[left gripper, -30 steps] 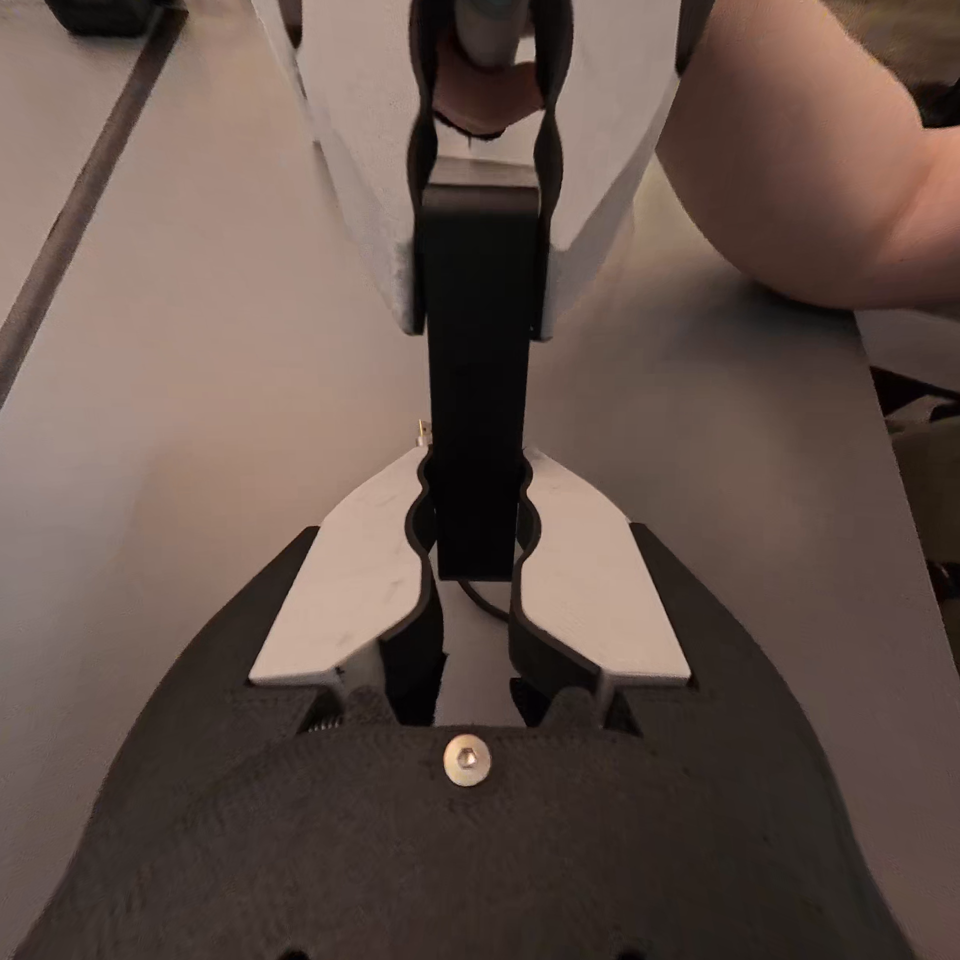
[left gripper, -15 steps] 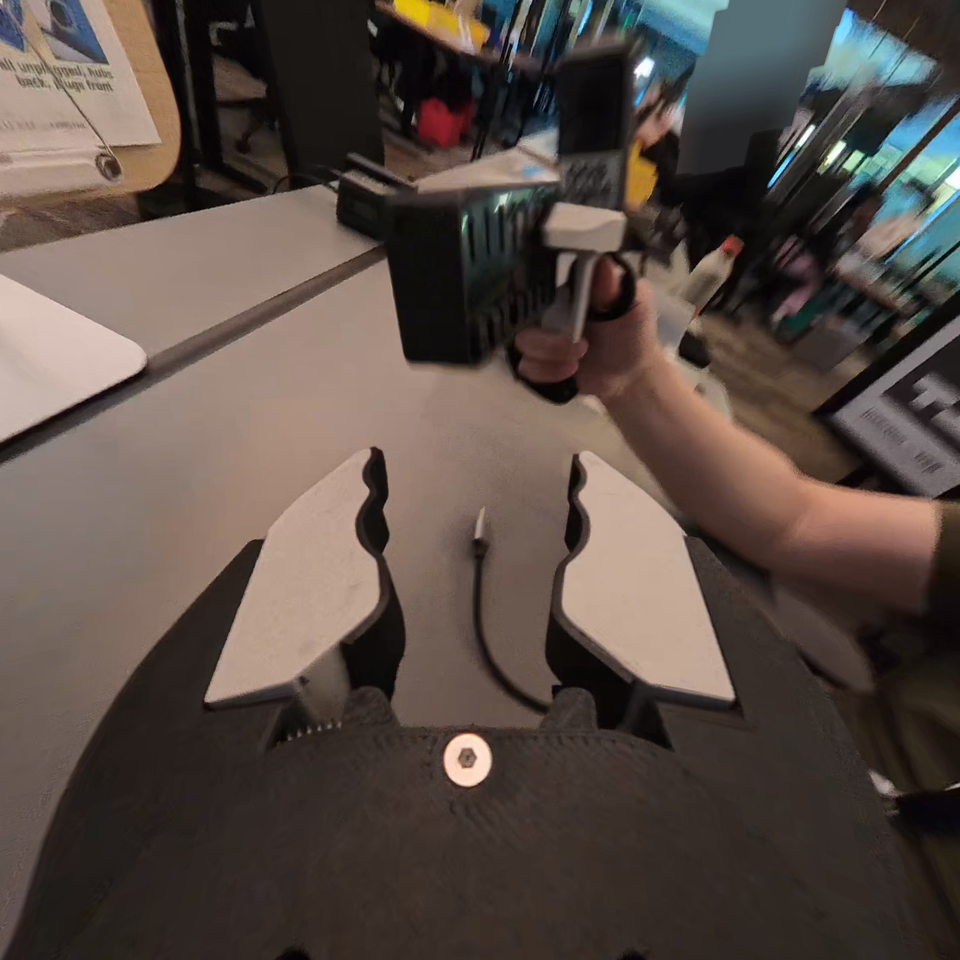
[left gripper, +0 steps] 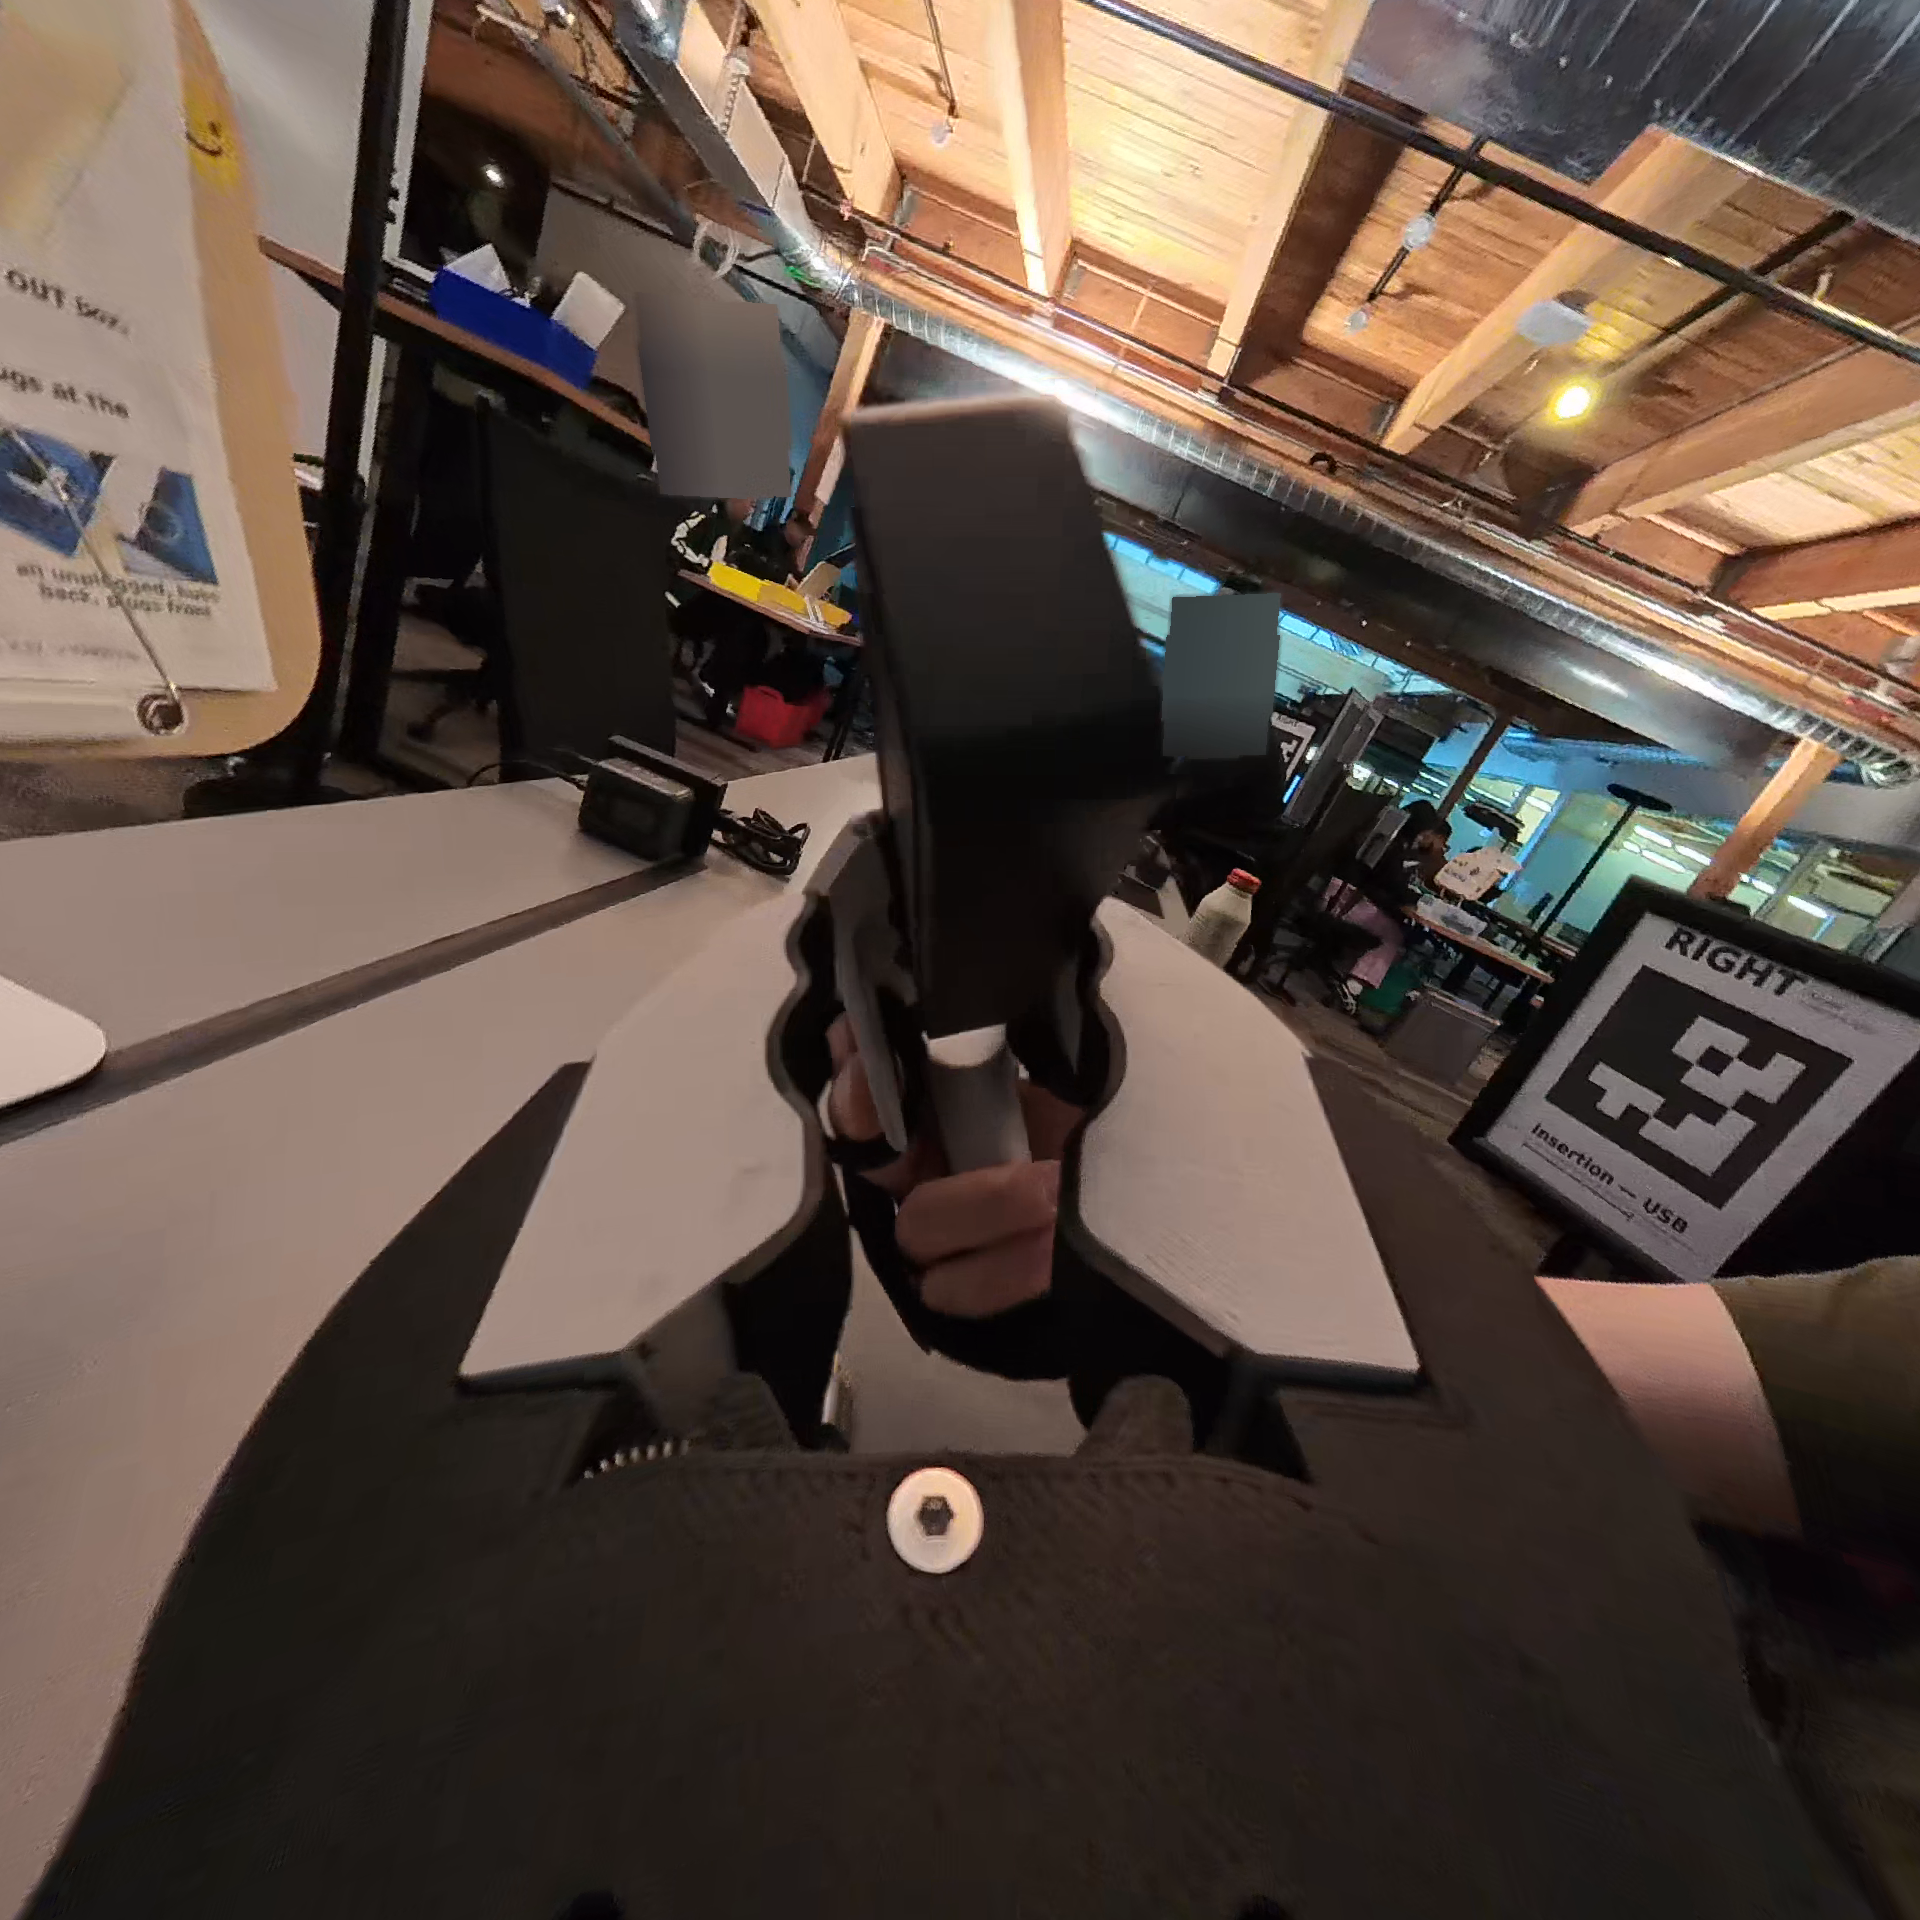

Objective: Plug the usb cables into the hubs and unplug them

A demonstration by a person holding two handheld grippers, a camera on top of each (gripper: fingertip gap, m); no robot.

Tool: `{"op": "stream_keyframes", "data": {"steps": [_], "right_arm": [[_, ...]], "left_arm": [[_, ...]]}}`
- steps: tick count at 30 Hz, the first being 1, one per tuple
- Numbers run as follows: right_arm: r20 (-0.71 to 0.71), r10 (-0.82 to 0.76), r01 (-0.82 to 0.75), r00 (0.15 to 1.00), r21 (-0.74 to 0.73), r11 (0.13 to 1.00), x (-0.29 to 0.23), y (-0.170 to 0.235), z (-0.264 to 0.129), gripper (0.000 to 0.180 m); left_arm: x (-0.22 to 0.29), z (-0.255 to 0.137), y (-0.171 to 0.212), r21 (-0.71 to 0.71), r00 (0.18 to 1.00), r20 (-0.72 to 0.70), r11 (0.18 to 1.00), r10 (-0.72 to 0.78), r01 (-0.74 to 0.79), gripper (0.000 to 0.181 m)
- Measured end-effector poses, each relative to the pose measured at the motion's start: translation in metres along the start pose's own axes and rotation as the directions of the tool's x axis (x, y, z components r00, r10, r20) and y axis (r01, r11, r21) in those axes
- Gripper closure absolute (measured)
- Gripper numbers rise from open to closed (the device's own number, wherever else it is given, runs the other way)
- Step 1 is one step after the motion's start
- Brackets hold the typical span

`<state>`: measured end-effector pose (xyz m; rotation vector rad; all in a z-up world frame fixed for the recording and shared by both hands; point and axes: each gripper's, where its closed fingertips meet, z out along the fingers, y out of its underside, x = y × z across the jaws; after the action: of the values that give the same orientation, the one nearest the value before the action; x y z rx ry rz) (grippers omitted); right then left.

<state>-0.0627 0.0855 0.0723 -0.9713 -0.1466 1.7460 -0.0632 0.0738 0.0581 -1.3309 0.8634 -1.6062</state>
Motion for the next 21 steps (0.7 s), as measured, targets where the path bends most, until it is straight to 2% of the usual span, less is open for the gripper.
{"op": "stream_keyframes", "data": {"steps": [2, 4, 7, 9, 12, 14, 17, 19, 21], "right_arm": [[-0.017, -0.024, 0.024, 1.000, 0.017, 1.000, 0.004, 0.004, -0.002, 0.153], [-0.023, -0.041, 0.041, 0.999, 0.008, 0.999, 0.009, 0.012, -0.003, 0.153], [-0.027, -0.049, 0.049, 0.998, 0.013, 0.999, 0.015, 0.018, -0.002, 0.153], [-0.063, -0.064, 0.062, 0.996, -0.036, 0.997, 0.023, 0.023, -0.003, 0.152], [-0.175, -0.199, 0.175, 0.964, -0.140, 0.974, 0.044, 0.016, -0.015, 0.145], [-0.244, -0.350, 0.286, 0.904, -0.263, 0.921, 0.058, 0.006, -0.031, 0.144], [-0.295, -0.579, 0.426, 0.760, -0.446, 0.787, 0.075, -0.013, -0.060, 0.145], [-0.284, -0.650, 0.450, 0.705, -0.529, 0.720, 0.081, -0.017, -0.076, 0.145], [-0.276, -0.662, 0.442, 0.696, -0.561, 0.700, 0.085, -0.017, -0.086, 0.145]], "left_arm": [[0.003, -0.002, -0.008, 0.050, 1.000, -0.006, 0.999, -0.009, 0.009, 0.145], [-0.002, -0.004, -0.010, 0.069, 0.999, 0.019, 0.997, -0.029, 0.028, 0.146], [-0.010, -0.009, -0.006, 0.016, 0.998, 0.058, 1.000, -0.005, 0.004, 0.151], [-0.018, -0.013, -0.004, -0.030, 0.995, 0.103, 1.000, -0.003, 0.006, 0.153], [-0.033, -0.024, -0.003, -0.095, 0.980, 0.196, 0.995, 0.044, -0.026, 0.153], [-0.049, -0.030, 0.011, -0.203, 0.953, 0.284, 0.978, 0.103, -0.045, 0.153], [-0.077, -0.034, 0.041, -0.360, 0.900, 0.386, 0.932, 0.201, -0.054, 0.153], [-0.090, -0.036, 0.060, -0.453, 0.876, 0.410, 0.891, 0.253, -0.045, 0.153], [-0.105, -0.045, 0.076, -0.555, 0.831, 0.429, 0.829, 0.354, -0.067, 0.153]]}}
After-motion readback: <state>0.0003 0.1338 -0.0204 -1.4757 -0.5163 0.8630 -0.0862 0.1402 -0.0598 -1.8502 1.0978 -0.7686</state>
